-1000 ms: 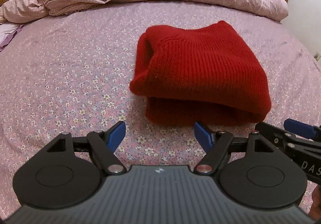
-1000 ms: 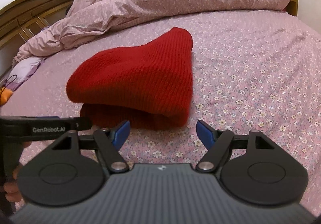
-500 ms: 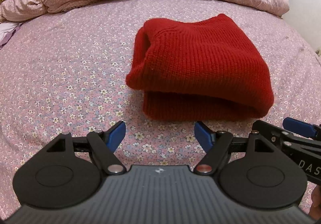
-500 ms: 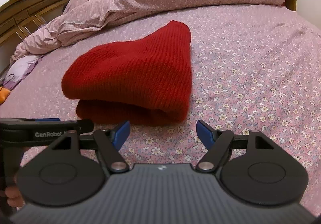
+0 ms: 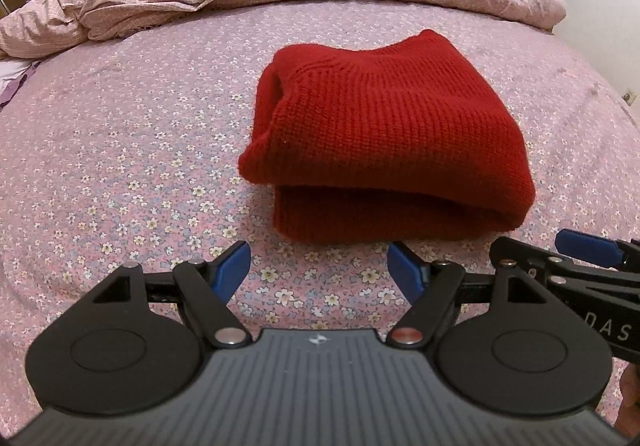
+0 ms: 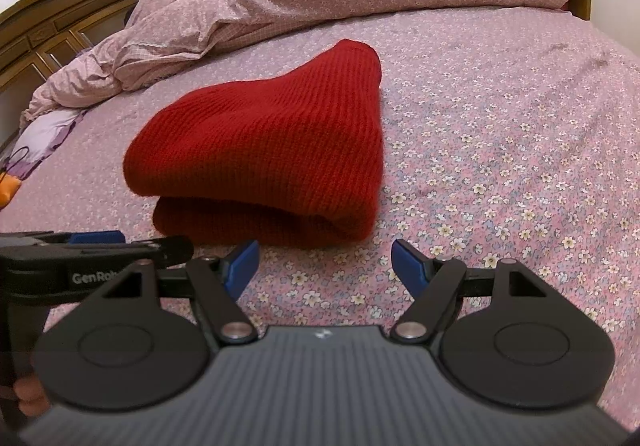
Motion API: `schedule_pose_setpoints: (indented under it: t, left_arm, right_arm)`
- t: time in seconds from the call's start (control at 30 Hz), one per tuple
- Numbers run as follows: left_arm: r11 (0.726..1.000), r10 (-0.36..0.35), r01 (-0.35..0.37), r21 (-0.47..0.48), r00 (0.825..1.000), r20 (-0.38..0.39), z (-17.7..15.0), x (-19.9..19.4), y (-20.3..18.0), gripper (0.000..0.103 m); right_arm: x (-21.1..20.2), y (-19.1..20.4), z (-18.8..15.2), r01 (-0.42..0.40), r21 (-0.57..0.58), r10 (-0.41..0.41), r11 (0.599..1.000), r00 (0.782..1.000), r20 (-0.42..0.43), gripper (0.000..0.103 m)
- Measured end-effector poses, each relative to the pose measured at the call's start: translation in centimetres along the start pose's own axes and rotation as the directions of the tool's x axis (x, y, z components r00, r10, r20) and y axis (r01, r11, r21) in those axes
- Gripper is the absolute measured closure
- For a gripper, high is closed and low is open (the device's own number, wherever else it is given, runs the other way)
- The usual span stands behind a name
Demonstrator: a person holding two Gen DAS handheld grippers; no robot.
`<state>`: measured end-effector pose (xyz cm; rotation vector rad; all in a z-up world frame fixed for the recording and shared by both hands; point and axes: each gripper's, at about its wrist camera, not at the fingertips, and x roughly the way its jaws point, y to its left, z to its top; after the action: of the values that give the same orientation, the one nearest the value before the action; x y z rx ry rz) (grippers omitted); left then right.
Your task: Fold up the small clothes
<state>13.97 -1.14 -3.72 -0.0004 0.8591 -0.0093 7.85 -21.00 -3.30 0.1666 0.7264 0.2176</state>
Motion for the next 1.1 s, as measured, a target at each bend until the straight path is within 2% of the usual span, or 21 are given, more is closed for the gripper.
schedule_pose_setpoints:
  t: [1.1]
  left_arm:
    - [1.0, -0.006, 0.006, 0.002, 1.0, -0.019, -0.25, 0.17, -0.16, 0.024]
  right_arm:
    - [0.13, 0.13, -0.31, -0.004, 0.001, 0.004, 1.0, 1.0, -0.005, 0.028]
